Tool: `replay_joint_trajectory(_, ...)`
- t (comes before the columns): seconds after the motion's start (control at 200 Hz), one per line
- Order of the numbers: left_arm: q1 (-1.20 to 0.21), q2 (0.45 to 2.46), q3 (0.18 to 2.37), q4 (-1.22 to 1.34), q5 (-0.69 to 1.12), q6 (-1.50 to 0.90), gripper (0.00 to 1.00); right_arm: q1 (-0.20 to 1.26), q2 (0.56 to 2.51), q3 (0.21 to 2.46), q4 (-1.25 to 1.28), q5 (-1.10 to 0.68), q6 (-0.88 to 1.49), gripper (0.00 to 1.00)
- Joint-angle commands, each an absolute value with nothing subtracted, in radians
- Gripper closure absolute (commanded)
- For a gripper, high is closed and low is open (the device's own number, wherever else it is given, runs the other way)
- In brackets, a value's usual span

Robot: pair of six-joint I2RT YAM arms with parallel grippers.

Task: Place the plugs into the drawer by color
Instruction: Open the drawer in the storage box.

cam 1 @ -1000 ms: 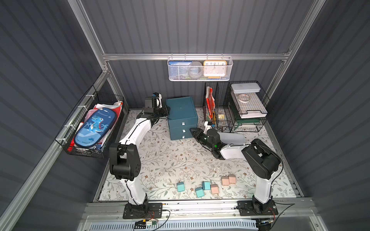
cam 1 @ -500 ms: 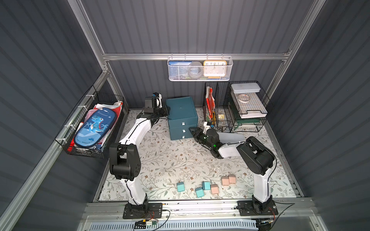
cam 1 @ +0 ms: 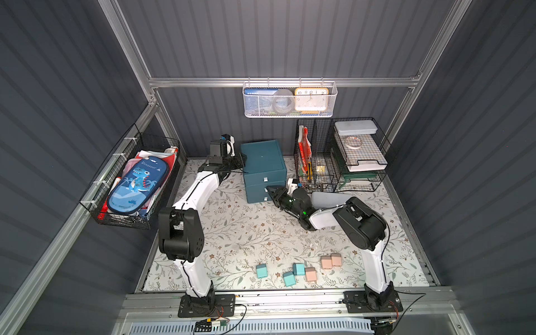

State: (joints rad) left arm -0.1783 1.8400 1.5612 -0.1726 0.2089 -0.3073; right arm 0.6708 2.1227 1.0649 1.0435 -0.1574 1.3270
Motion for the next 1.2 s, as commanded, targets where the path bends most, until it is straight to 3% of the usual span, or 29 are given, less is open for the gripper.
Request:
replay_joint_trajectory(0.0, -0.219, 1.890, 1.507, -0.320, 0.268, -0.294, 0.69, 0.680, 2.138, 1.098, 1.068, -0.149, 1.345, 0.56)
replay_joint_trajectory(0.215, -0.224, 1.863, 1.500, -0.323, 0.263, -0.292, 0.68, 0.675, 2.140, 1.124, 1.038, -0.139, 1.321, 0.71)
replay_joint_trajectory(0.4, -0.226, 1.853, 1.502, -0.325, 0.257, -0.292, 0.68, 0.653, 2.137, 1.125, 1.025, -0.139, 1.305, 1.00)
replay_joint_trajectory(1.196, -0.225, 1.890, 1.509, -0.334, 0.129, -0.312, 0.66, 0.743, 1.833, 0.888, 0.742, -0.134, 1.073, 1.00)
